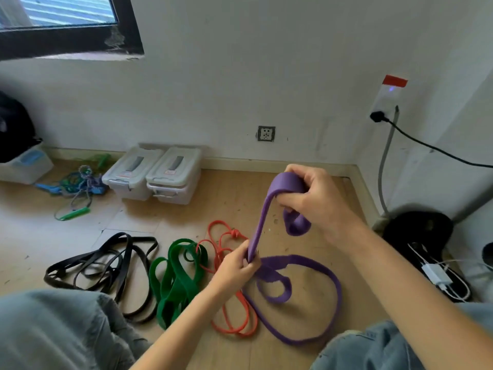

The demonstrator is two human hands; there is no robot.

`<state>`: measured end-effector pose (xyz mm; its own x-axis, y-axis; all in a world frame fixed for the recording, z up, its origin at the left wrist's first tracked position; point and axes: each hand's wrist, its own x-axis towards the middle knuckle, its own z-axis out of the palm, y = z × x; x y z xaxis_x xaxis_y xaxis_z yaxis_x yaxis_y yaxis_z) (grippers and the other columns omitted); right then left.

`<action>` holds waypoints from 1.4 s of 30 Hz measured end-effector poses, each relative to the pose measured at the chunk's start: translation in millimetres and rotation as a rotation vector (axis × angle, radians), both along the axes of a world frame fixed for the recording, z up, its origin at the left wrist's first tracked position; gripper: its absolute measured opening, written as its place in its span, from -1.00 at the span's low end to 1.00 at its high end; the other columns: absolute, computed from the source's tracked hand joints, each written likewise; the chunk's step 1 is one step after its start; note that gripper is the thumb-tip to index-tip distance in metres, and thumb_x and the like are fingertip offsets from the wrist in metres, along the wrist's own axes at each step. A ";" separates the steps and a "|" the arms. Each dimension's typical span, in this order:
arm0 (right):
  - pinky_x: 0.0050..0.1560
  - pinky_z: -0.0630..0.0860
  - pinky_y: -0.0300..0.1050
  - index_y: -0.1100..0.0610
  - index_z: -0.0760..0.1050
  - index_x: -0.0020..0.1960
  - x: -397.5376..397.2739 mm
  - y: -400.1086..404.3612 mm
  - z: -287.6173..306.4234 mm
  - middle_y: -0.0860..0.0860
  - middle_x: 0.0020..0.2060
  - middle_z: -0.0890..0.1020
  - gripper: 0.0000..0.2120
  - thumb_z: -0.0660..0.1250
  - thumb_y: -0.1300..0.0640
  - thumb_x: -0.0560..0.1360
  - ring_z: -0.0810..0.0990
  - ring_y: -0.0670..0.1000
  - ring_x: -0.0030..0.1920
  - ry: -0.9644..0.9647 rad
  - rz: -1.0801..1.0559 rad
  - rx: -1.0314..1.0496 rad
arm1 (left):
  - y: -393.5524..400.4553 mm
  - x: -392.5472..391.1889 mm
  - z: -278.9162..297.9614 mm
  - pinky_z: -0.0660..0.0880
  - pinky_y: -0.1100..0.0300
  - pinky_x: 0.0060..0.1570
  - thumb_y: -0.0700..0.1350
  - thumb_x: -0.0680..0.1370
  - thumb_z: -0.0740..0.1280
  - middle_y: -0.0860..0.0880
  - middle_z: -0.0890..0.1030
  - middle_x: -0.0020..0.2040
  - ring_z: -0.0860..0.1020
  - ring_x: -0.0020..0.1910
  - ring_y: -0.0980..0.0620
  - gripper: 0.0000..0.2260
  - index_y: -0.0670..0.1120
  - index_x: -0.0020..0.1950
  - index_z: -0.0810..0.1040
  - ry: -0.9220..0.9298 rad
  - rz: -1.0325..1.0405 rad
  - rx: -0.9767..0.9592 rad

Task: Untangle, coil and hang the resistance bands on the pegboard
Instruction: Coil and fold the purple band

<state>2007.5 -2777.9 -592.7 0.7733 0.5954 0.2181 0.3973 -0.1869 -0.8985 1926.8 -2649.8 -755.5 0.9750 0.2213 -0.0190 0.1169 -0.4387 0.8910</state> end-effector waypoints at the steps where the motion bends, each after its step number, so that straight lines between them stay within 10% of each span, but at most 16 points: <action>1: -0.42 0.43 -0.32 0.03 0.45 -0.32 2.8 -3.2 -4.8 -0.14 -0.47 0.48 -0.77 0.40 0.31 0.36 0.47 -0.17 -0.43 0.034 -0.011 0.015 | 4.0 -1.7 -5.3 0.42 0.31 -0.21 -0.23 0.50 0.29 0.16 0.49 -0.32 0.48 -0.29 0.20 -0.74 0.11 -0.27 0.38 0.044 0.004 0.033; 5: -0.25 0.52 -0.18 0.17 0.48 -0.17 13.7 -14.5 -46.3 0.06 -0.29 0.57 -0.93 0.37 0.22 0.44 0.61 -0.07 -0.27 0.048 -0.039 -0.423 | 15.3 -7.4 -8.2 0.40 0.26 -0.31 -0.08 0.55 0.27 0.11 0.50 -0.38 0.49 -0.35 0.09 -0.75 0.07 -0.33 0.38 0.150 0.094 0.173; 8: 0.17 0.43 -0.06 0.19 0.30 0.35 18.2 -23.3 -80.7 0.12 0.24 0.45 -0.37 0.46 0.02 0.38 0.45 0.09 0.25 0.054 0.063 -0.904 | 24.7 -9.6 0.0 0.37 0.17 -0.30 -0.09 0.54 0.28 0.04 0.51 -0.41 0.49 -0.35 0.00 -0.77 -0.02 -0.33 0.43 0.134 0.251 0.152; 11: 0.47 0.06 0.11 -0.02 -0.09 0.53 9.8 -12.8 -94.7 -0.05 0.51 0.06 0.01 0.51 -0.04 0.31 0.07 -0.01 0.49 -0.024 0.248 -0.749 | 27.4 -6.3 18.9 0.40 0.11 -0.21 -0.15 0.42 0.38 -0.10 0.61 -0.24 0.56 -0.21 -0.09 -0.89 -0.18 -0.14 0.53 0.054 0.058 0.350; 18: 0.02 0.30 -0.37 -0.08 0.29 0.23 1.3 2.3 -108.4 -0.15 0.15 0.41 -0.49 0.45 -0.01 0.37 0.39 -0.12 0.19 0.085 0.375 -0.639 | 26.4 -4.1 36.8 0.41 0.11 -0.24 -0.25 0.37 0.39 -0.11 0.56 -0.25 0.50 -0.25 -0.03 -0.87 -0.22 -0.12 0.51 -0.068 0.023 0.357; 23: 0.00 0.48 -0.11 0.06 0.34 0.14 -7.8 14.3 -89.6 -0.03 0.04 0.46 -0.59 0.44 0.14 0.37 0.48 -0.01 0.02 -0.115 0.285 -0.586 | 14.1 -1.3 54.3 0.32 0.44 -0.34 -0.30 0.33 0.40 0.17 0.43 -0.36 0.46 -0.34 0.28 -0.81 -0.08 -0.21 0.44 -0.225 -0.057 0.257; 30: -0.42 0.23 -0.27 0.04 0.35 -0.38 -16.7 17.6 -26.2 -0.10 -0.48 0.37 -0.74 0.43 0.22 0.27 0.31 -0.12 -0.42 -0.183 0.219 -0.280 | 3.8 -3.2 24.8 0.42 0.24 -0.25 -0.30 0.43 0.33 0.15 0.53 -0.33 0.49 -0.31 0.19 -0.82 -0.01 -0.23 0.48 -0.193 0.101 0.004; 34: -0.36 0.37 -0.30 0.04 0.41 -0.35 -8.5 14.6 -11.5 -0.09 -0.45 0.44 -0.75 0.42 0.30 0.32 0.40 -0.17 -0.41 -0.006 0.112 -0.020 | 10.3 -10.3 4.1 0.52 0.31 -0.17 -0.30 0.54 0.22 0.09 0.57 -0.16 0.56 -0.10 0.04 -0.84 -0.04 0.00 0.43 0.050 0.068 0.037; 39: -0.11 0.48 -0.10 0.08 0.47 -0.16 20.2 -14.5 -25.7 -0.02 -0.26 0.58 -0.84 0.46 0.19 0.38 0.57 -0.05 -0.22 0.008 0.061 -0.461 | 53.5 3.9 102.1 0.44 0.39 -0.40 -0.35 0.43 0.22 0.02 0.63 -0.41 0.58 -0.40 0.19 -0.74 0.01 -0.06 0.37 -0.265 0.304 0.010; 42: 0.07 0.48 -0.23 -0.03 0.43 0.16 10.9 -17.3 -35.0 -0.12 0.06 0.59 -0.50 0.54 0.07 0.29 0.54 -0.20 0.08 0.196 0.172 -0.347 | 43.8 5.9 153.1 0.41 0.28 -0.44 -0.28 0.26 0.25 0.00 0.62 -0.39 0.51 -0.44 0.16 -0.66 0.03 -0.06 0.33 -0.295 0.146 0.251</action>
